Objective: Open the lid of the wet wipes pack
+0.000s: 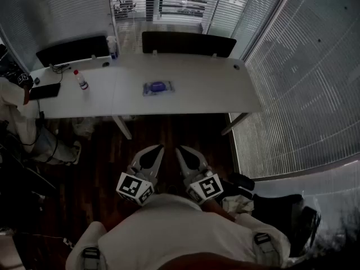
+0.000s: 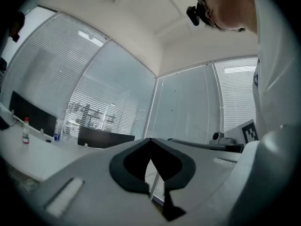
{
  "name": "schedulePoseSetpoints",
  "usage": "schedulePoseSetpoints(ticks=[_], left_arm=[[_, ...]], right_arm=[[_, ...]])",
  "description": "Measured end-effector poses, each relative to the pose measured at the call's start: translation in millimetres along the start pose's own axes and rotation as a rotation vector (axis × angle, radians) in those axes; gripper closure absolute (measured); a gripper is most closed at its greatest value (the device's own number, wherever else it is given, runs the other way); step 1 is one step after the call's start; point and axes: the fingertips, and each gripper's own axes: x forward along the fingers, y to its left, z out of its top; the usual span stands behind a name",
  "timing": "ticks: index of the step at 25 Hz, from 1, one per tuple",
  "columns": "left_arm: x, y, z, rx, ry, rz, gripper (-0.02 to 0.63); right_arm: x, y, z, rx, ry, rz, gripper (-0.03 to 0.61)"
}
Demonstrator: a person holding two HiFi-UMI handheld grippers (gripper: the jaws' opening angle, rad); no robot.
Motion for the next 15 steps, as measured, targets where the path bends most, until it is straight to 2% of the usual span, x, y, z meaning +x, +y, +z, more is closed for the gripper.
schedulePoseSetpoints(ticks=[4,11,15], left_arm=[[-1,0,-1,-0.024,0.003,0.01,0.611],[-1,0,-1,-0.001,0.026,0.032,0.611],[-1,-2,-7,0.008,0.034,0.035,0.611]], right_arm=[[-4,-4,1,-0.001,-0.006,-0.006,0.58],[-7,-4,8,0.035,-0.021,-0.007,0.58],[-12,-6,9,0.019,-0.023,-0.001,0.58]])
